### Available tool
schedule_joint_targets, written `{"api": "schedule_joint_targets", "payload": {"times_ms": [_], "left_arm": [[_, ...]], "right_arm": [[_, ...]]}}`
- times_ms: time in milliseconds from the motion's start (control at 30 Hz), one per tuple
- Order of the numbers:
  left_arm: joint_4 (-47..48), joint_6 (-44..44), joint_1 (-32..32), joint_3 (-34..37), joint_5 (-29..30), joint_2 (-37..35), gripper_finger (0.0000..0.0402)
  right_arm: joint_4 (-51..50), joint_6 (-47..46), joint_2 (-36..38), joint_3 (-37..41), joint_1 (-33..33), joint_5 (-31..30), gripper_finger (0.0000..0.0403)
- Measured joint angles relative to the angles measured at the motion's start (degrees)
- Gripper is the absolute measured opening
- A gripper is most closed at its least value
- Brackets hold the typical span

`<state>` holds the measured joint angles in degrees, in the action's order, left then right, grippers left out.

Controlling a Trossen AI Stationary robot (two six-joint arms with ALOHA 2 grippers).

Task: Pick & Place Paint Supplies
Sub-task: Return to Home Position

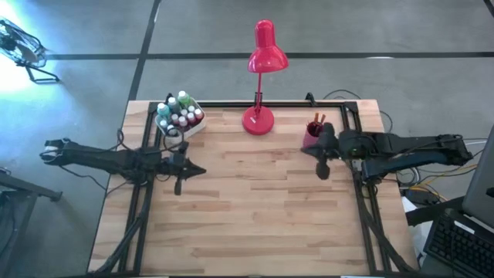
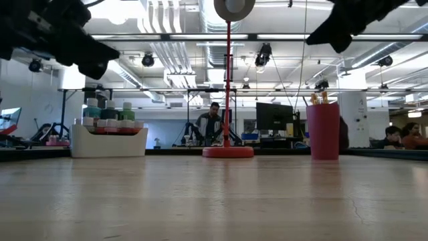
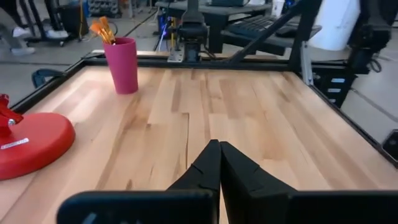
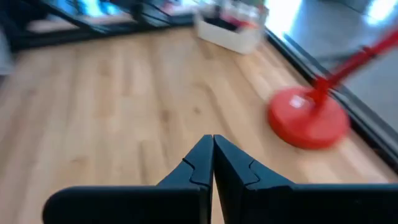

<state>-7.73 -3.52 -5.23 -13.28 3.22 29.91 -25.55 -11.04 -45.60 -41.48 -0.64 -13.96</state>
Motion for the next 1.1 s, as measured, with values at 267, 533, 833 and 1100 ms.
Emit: {"api": "schedule_joint_targets", "payload": {"times_ms": [267, 533, 833, 1100], "left_arm": [[3.3, 1.2, 0.1, 5.4, -3.2, -12.1, 0.0003], [4.8, 1.4, 0.3, 10.0, -3.0, -19.4, 0.0005], [6.3, 2.9, 0.3, 11.3, -0.9, -20.9, 0.0008], [6.6, 2.1, 0.3, 11.5, -0.5, -20.8, 0.0009]], "right_arm": [[4.5, 2.3, 15.3, 11.6, 0.2, 10.7, 0.0008], [4.8, 0.4, 29.3, 18.8, 0.2, 10.8, 0.0008], [3.4, -2.1, 36.7, 22.0, 0.2, 1.3, 0.0008], [3.5, -2.0, 36.5, 22.5, 0.2, -1.2, 0.0008]]}}
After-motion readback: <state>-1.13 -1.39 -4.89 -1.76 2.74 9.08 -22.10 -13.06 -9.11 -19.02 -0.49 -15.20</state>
